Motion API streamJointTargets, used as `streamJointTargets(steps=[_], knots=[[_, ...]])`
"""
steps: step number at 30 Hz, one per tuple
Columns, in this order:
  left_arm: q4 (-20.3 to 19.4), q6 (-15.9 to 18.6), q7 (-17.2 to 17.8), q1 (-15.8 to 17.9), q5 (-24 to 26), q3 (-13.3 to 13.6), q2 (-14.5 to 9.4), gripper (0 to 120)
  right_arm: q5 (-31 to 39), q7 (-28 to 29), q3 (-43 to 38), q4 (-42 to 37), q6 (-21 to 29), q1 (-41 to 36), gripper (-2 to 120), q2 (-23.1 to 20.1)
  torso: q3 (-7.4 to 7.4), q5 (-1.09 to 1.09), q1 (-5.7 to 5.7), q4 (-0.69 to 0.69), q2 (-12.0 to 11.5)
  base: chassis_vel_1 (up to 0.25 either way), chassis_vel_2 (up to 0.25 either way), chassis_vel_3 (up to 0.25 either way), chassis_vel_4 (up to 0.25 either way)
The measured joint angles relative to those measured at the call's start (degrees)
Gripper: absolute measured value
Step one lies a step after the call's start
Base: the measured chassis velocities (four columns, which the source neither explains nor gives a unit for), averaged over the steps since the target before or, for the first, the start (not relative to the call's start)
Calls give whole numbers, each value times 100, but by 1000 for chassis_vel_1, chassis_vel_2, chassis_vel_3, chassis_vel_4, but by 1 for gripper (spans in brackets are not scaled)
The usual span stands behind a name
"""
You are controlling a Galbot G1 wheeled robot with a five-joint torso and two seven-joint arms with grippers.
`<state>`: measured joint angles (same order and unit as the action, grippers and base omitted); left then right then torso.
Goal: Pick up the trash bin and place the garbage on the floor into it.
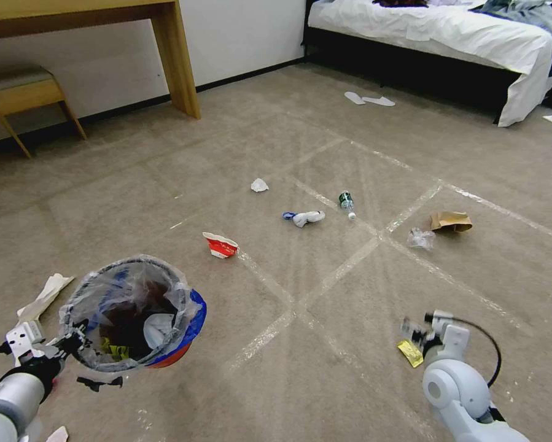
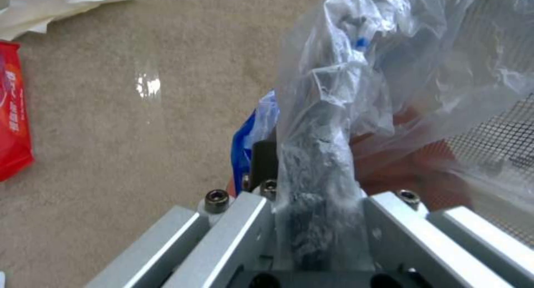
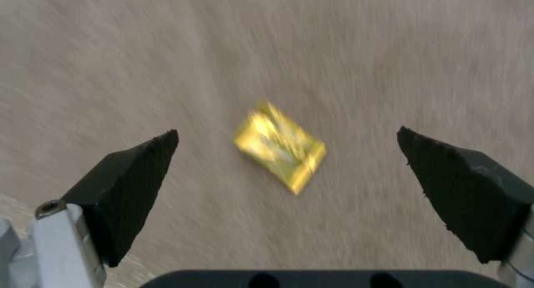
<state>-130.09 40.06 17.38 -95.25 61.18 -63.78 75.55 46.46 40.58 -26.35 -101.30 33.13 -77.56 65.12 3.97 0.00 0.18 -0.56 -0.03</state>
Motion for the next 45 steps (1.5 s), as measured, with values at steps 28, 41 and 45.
streamJointTargets(steps=[28, 41, 45], knots=[[-56, -43, -33, -66, 16, -15, -23, 0, -564, -508, 351, 2088, -262, 1027, 90, 247, 1, 1, 0, 0, 0, 0, 0, 0, 0], [-81, -48, -33, -115, 6, -19, 3, 0, -731, -844, 447, 2556, -419, 1243, 81, 376, 1, 1, 0, 1, 0, 0, 0, 0, 0], [-82, -50, -32, -119, 3, -25, 10, 0, -750, -940, 451, 2639, -460, 1291, 77, 397, 1, 1, 0, 1, 0, 0, 0, 0, 0]])
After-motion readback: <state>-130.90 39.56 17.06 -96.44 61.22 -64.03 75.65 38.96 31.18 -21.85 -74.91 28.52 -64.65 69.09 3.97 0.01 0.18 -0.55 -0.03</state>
